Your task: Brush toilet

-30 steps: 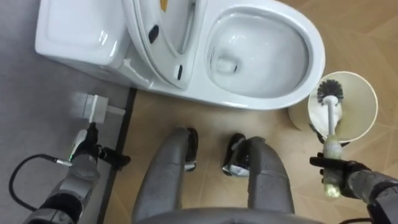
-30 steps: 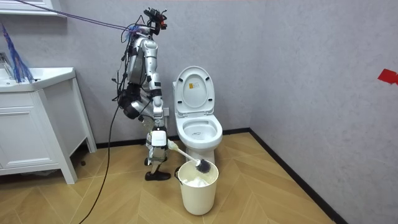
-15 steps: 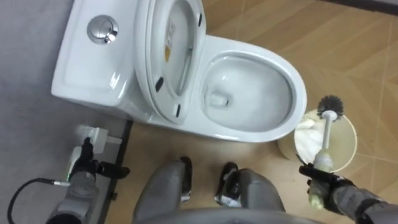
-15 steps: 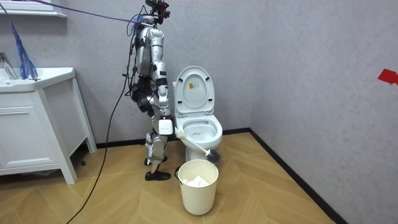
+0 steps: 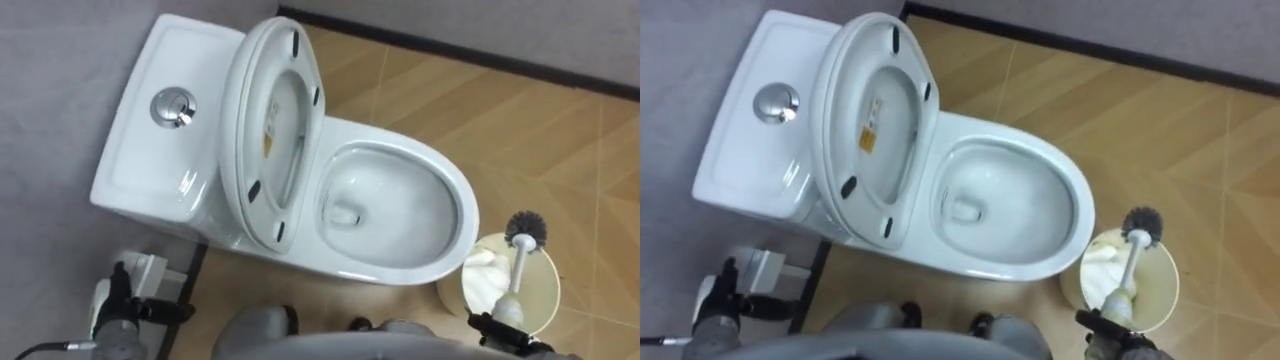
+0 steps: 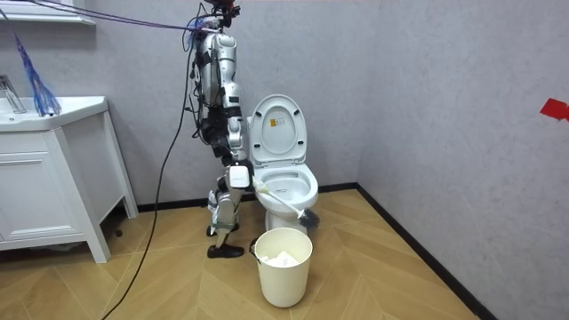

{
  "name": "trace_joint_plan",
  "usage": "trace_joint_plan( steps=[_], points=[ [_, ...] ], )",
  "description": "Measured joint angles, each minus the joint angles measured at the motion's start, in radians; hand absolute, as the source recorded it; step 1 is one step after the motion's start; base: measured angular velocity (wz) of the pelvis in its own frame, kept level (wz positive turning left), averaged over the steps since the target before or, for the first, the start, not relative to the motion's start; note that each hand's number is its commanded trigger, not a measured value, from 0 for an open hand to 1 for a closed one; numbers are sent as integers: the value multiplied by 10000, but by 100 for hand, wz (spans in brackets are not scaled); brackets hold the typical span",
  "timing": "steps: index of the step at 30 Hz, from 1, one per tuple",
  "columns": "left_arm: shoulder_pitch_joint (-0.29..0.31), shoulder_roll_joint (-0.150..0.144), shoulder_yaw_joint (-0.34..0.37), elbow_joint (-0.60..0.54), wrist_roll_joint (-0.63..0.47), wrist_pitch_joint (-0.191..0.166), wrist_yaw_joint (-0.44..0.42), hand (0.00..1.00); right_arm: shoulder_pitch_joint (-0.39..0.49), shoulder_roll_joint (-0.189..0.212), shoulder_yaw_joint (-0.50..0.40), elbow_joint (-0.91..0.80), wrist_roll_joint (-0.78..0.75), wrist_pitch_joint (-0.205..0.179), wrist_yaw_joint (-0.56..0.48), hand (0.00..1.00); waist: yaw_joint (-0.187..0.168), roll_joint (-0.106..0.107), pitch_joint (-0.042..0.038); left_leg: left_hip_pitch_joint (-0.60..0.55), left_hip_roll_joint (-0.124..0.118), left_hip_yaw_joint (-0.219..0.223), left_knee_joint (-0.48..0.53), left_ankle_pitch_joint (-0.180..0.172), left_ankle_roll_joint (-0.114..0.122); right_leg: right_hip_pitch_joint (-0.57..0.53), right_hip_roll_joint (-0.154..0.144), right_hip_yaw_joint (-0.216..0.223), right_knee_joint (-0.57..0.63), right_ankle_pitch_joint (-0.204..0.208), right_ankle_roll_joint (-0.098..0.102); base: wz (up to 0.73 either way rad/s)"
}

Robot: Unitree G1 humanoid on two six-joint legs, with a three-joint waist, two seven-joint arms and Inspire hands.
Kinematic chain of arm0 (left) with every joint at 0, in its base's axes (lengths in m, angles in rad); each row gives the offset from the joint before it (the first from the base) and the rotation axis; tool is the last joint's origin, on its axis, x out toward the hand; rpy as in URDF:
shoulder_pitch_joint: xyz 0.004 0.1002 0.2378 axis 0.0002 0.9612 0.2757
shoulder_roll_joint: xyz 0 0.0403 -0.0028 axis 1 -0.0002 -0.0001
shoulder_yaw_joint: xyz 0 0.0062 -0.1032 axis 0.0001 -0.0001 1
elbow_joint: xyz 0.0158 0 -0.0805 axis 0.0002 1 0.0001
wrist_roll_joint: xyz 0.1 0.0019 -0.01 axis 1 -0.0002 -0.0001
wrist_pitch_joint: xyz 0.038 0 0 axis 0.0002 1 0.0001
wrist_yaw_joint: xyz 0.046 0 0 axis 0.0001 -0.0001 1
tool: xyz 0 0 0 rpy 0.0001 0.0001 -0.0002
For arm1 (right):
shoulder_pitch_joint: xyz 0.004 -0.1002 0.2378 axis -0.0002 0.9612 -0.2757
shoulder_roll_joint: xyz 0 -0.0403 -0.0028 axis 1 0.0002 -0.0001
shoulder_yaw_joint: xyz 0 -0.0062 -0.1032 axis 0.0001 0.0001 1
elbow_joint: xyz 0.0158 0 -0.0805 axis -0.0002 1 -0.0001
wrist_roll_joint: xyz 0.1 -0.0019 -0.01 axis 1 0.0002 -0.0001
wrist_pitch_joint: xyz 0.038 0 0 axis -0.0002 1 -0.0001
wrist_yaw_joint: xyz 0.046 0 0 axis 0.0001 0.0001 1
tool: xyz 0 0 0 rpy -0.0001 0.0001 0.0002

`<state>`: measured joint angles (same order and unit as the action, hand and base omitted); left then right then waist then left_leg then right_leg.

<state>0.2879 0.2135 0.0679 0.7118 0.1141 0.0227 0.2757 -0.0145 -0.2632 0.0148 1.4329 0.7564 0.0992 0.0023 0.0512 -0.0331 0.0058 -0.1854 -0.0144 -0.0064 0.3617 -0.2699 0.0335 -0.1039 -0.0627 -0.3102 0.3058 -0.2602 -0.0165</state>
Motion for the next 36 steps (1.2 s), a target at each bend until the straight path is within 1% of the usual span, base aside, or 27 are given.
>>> trace_joint_plan(
  steps=[2, 4, 5, 6, 9, 11, 13, 14, 16, 18, 20, 23, 27, 34, 35, 36],
  points=[
    [146, -19, 81, -332, 99, -22, 85, 0, -18, 0, 19, -28, -126, -17, 12, 100, 46, -73, -25, 75, 6, -6, -13, 13, -22, 32, 19, 4, -2, -1, 0, 0],
    [194, -48, 76, -533, 428, -59, 262, 0, -34, 3, 49, -23, -184, -38, 18, 100, 58, -97, -2, 141, 0, -124, 1, 17, -27, 148, 67, -58, -25, 2, -2, 10],
    [325, -55, 70, -928, 635, -67, 315, 0, 37, 16, 57, -7, -241, -55, 25, 100, 45, -106, 1, 203, -9, -259, 5, 17, -27, 315, 88, -155, -149, 13, 17, 25],
    [398, -64, 69, -1265, 992, -127, 461, 0, 100, 38, 57, -10, -417, -104, 12, 100, 64, -128, -4, 249, -7, -290, 4, 17, -27, 420, 91, -230, -210, 21, 26, 26],
    [410, -87, 69, -1529, 1585, -290, 863, 0, 137, 61, 149, -97, -1093, -142, 18, 100, 155, -120, 13, 355, -4, -375, -5, 17, -28, 622, 115, -346, -345, 43, 35, 11],
    [464, -172, 70, -1778, 1632, -291, 1046, 0, 154, 77, 230, -334, -1468, -150, 14, 100, 160, -121, 12, 413, -5, -380, -7, 16, -29, 715, 124, -379, -405, 51, 37, 5],
    [674, -256, 82, -2263, 1914, -295, 1151, 0, 196, 87, 303, -437, -1924, -236, 13, 100, 263, -127, 19, 479, 7, -368, -47, 16, -30, 800, 152, -384, -492, 106, 28, 0],
    [796, -259, 82, -2678, 2165, -316, 1187, 0, 253, 94, 348, -496, -2272, -321, 5, 100, 397, -144, 23, 562, 12, -378, -95, 19, -36, 864, 155, -343, -500, 107, 30, 0],
    [1038, -259, 96, -3436, 2562, -439, 1562, 0, 349, 128, 416, -614, -2672, -469, -143, 100, 593, -183, 7, 666, 4, -459, -201, 19, -38, 972, 155, -367, -540, 111, 36, 4],
    [1140, -282, 84, -3922, 3004, -456, 1698, 0, 414, 174, 420, -625, -2862, -566, -218, 100, 638, -212, 5, 731, -7, -529, -194, 18, -39, 1102, 159, -477, -616, 118, 44, 10],
    [1245, -305, 85, -4274, 3357, -519, 1828, 0, 427, 232, 439, -635, -2948, -577, -244, 100, 677, -258, -7, 778, -5, -585, -189, 17, -43, 1222, 188, -505, -701, 136, 43, 11],
    [1350, -319, 53, -4608, 3917, -669, 2002, 0, 426, 244, 637, -696, -3071, -703, -276, 100, 798, -299, 0, 766, -3, -614, -115, 20, -62, 1223, 198, -524, -720, 140, 35, 2],
    [1347, -318, -26, -5006, 4369, -740, 2213, 0, 413, 239, 821, -790, -3351, -893, -346, 100, 908, -292, 5, 757, 7, -620, -114, 19, -63, 1213, 212, -509, -861, 186, 33, 0],
    [1352, -317, -155, -5478, 4510, -1014, 2596, 0, 372, 238, 823, -1133, -4029, -1122, -342, 100, 913, -283, 2, 769, 6, -621, -160, 21, -66, 1228, 236, -492, -853, 189, 36, 0],
    [1354, -319, -167, -5634, 4575, -1017, 2602, 0, 367, 240, 831, -1141, -4166, -1189, -338, 100, 921, -282, 2, 771, 6, -626, -159, 22, -67, 1235, 234, -495, -852, 190, 36, 0],
    [1352, -319, -171, -5777, 4907, -1032, 2605, 0, 338, 240, 834, -1133, -4310, -1214, -341, 100, 931, -273, 4, 773, 4, -626, -151, 23, -67, 1239, 225, -493, -851, 190, 36, 0]
  ],
)
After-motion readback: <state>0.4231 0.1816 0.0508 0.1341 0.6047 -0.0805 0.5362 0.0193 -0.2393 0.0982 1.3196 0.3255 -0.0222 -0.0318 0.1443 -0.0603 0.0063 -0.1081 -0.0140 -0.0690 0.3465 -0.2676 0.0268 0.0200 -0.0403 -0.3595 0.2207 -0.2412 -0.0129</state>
